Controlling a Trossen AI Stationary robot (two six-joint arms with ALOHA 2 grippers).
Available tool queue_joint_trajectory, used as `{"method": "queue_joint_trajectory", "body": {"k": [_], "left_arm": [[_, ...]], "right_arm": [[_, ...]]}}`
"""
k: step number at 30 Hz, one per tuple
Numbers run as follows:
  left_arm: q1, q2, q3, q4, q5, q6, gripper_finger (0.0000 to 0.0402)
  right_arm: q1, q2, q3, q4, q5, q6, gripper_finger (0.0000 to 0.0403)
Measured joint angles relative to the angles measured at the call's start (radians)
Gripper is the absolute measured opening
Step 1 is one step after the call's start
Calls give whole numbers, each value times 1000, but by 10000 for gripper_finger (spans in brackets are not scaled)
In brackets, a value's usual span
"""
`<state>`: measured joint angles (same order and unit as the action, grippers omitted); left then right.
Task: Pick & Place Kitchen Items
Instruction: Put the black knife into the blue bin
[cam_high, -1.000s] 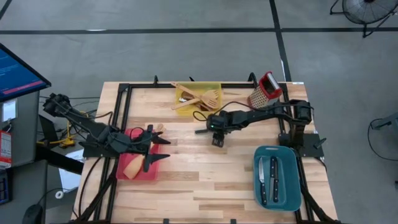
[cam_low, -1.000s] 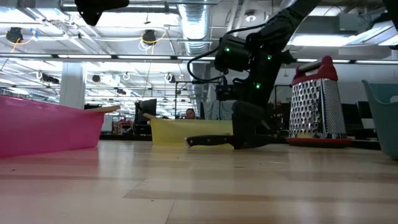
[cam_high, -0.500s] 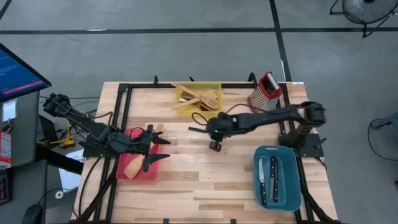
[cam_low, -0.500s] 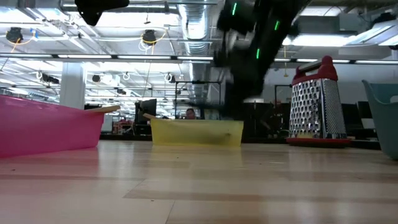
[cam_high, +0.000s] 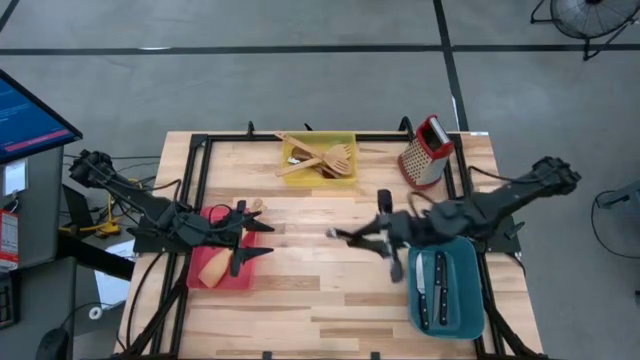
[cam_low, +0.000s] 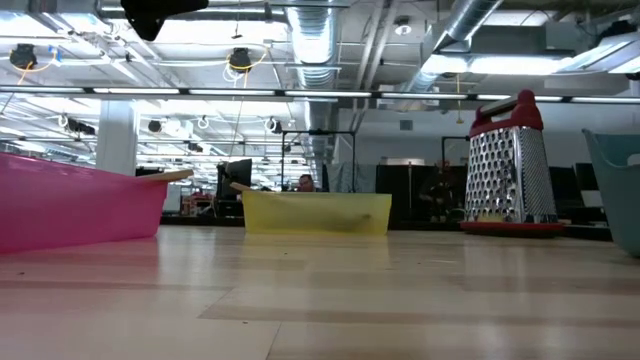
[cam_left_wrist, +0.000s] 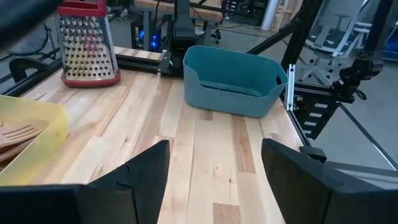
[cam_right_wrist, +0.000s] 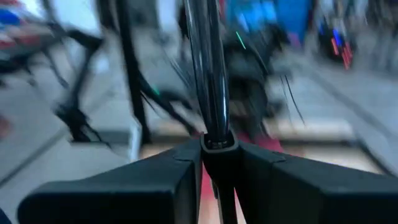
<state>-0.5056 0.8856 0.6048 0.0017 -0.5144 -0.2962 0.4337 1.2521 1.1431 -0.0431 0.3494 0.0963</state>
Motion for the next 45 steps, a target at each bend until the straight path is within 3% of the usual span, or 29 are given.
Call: {"method": "queue_joint_trajectory", "body": {"k": [6,12,28,38,45], "left_arm": [[0,0,0,8,0,-1,237],[0,0,0,8,0,-9,237],[0,0,0,22,0,-8,237],[0,0,0,23,-1,-8,237],[0,0,0,23,-1,-8,237]], "right_arm": [[157,18,0,286,-28,-251,61],[261,81,0,450,-64,-409,61],[339,179,0,605,-116,-421,61],[366,194,0,601,-152,-436,61],[380,194,0,573,-309,-426,61]]}}
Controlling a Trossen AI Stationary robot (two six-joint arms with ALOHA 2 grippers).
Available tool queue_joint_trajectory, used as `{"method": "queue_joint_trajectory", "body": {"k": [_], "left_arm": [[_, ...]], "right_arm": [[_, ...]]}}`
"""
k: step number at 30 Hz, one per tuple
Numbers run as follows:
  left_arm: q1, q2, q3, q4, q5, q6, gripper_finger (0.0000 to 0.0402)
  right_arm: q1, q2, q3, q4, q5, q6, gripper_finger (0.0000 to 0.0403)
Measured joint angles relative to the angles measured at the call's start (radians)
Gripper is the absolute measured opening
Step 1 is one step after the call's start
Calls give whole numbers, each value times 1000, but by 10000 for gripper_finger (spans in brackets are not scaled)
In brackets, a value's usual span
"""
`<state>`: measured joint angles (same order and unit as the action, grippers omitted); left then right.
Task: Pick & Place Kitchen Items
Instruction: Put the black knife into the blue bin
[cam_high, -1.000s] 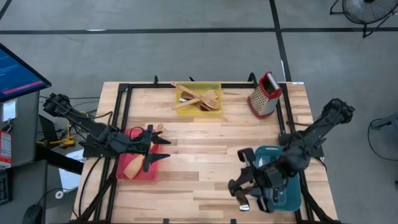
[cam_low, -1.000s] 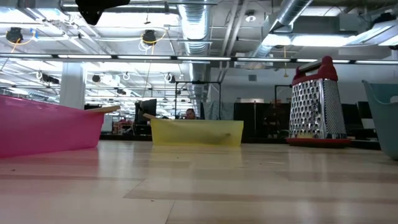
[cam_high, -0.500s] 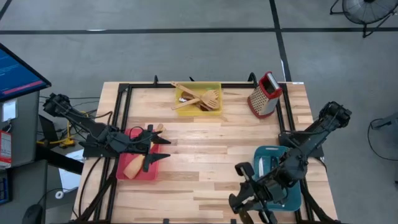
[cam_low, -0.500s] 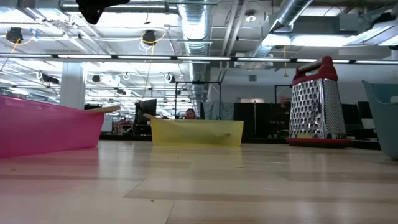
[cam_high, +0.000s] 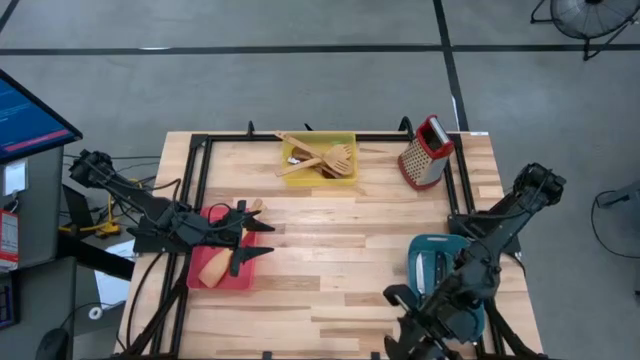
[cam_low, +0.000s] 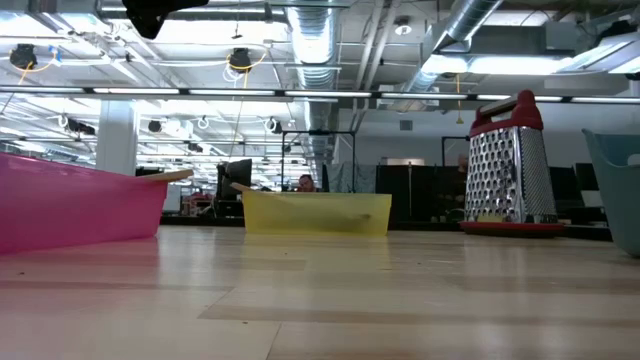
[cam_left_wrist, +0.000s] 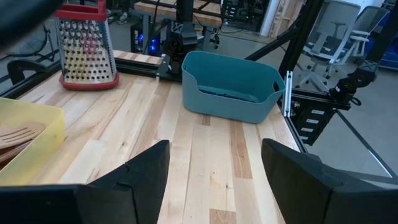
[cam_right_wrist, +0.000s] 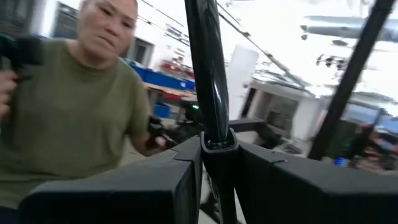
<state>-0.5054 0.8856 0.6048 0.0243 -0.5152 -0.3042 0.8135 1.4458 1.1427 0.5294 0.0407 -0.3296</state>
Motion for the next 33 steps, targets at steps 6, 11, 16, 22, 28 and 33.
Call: {"method": "queue_joint_trajectory", "body": {"k": [6,11,16,22,28,33], "left_arm": [[0,0,0,0,0,0,237],[0,0,0,0,0,0,237],[0,0,0,0,0,0,237],[0,0,0,0,0,0,237],[0,0,0,0,-8,8,237],[0,0,0,-1,-8,8,237]], "right_arm": [[-6,0,0,-46,-140,113,61],[-19,0,0,-111,-141,249,61],[-36,5,0,-161,-118,296,61],[-57,16,0,-271,-5,369,61],[-87,40,1,-357,176,416,61],[-103,52,-2,-488,364,460,61]]}}
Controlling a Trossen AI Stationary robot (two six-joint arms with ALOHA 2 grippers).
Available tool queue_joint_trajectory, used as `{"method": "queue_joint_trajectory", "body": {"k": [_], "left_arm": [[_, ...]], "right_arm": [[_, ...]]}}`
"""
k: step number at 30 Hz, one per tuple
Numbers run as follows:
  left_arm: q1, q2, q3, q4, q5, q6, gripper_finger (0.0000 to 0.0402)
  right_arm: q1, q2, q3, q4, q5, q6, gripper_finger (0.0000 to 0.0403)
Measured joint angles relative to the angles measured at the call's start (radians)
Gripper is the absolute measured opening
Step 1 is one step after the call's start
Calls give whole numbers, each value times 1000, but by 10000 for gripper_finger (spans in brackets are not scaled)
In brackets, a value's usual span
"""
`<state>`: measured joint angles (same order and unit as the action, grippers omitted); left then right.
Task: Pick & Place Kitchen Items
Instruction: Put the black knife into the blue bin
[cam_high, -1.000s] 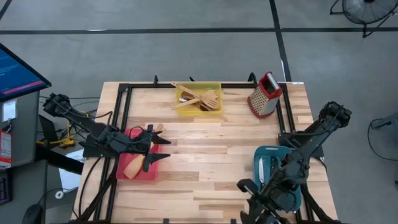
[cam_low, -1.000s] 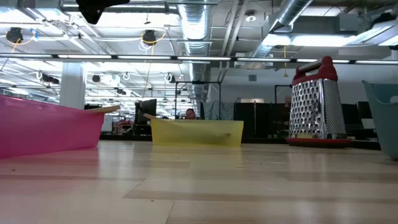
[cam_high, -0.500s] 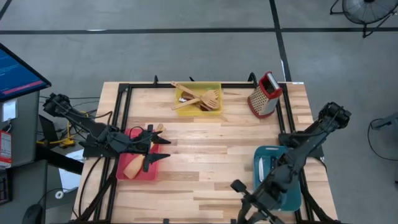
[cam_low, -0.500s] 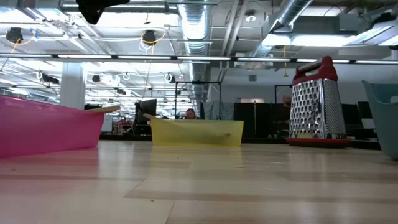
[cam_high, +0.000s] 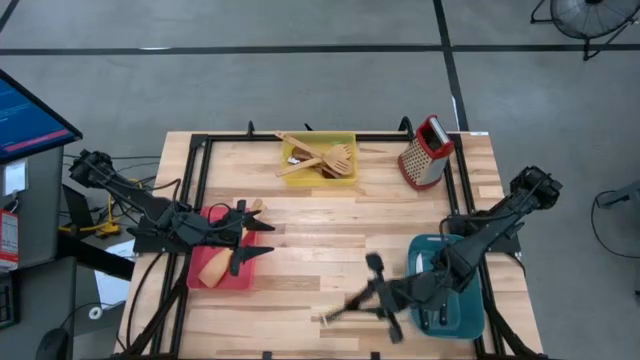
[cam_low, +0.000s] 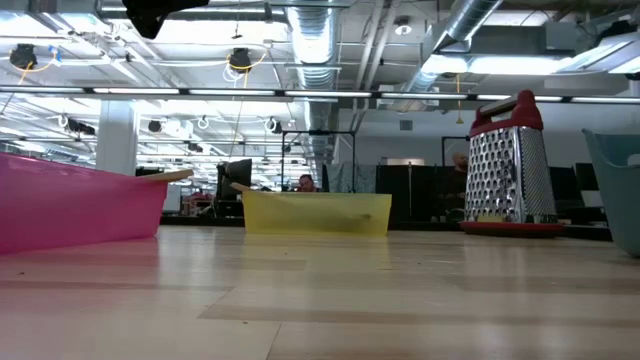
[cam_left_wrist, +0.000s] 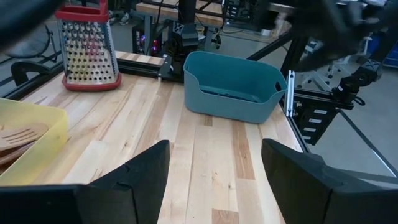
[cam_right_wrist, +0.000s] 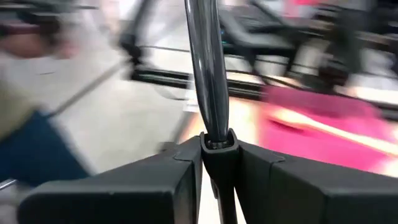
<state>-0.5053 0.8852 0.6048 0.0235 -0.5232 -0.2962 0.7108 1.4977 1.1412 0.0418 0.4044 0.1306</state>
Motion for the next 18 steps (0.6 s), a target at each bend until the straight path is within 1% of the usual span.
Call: {"method": "queue_joint_trajectory", "body": {"k": [5,11,15,18], "left_arm": [[0,0,0,0,0,0,237],[0,0,0,0,0,0,237],[0,0,0,0,0,0,237],[0,0,0,0,0,0,237]], "right_arm": [[-20,-3,2,-118,234,62,61],[-27,-4,2,-243,442,114,61],[-31,-4,2,-303,604,118,61],[-40,-4,2,-346,705,117,61]]}}
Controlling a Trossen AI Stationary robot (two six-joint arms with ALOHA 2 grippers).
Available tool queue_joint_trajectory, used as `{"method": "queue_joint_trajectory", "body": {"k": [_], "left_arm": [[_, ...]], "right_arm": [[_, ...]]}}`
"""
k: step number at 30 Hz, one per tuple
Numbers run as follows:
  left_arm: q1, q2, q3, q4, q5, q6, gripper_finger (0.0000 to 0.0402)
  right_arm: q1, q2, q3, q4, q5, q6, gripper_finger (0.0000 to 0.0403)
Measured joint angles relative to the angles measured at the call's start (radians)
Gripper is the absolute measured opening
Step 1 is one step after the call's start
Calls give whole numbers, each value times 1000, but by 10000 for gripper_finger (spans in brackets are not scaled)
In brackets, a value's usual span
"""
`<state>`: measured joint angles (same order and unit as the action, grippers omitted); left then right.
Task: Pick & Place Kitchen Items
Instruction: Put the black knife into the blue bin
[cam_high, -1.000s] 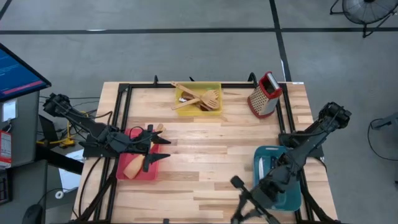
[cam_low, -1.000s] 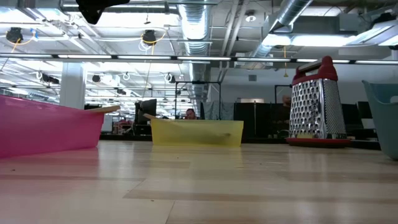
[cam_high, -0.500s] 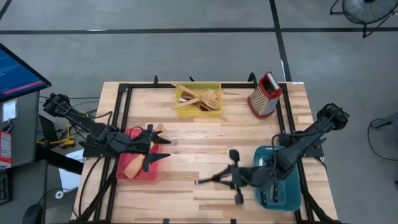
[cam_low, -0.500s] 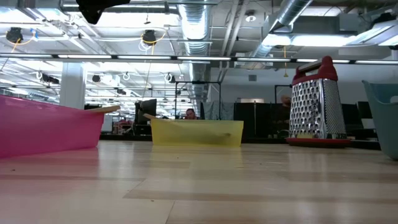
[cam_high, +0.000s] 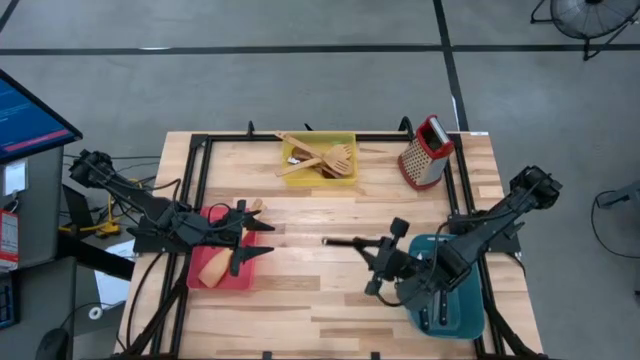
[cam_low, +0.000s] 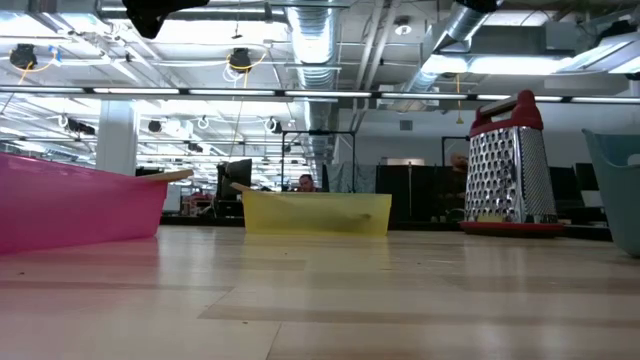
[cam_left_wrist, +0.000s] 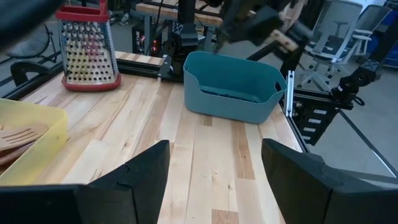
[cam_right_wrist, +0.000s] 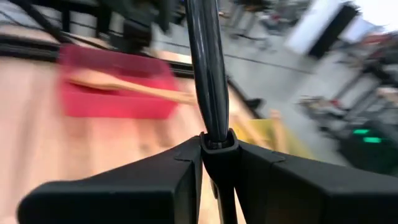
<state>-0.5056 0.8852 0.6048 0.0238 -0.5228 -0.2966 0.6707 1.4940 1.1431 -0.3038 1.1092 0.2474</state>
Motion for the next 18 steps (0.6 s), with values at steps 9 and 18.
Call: {"method": "queue_joint_trajectory", "body": {"k": [9,18], "left_arm": [[0,0,0,0,0,-8,237],[0,0,0,0,0,-8,237]], "right_arm": [[-75,0,0,-111,298,-63,61],[-207,0,0,157,443,-676,61]]}}
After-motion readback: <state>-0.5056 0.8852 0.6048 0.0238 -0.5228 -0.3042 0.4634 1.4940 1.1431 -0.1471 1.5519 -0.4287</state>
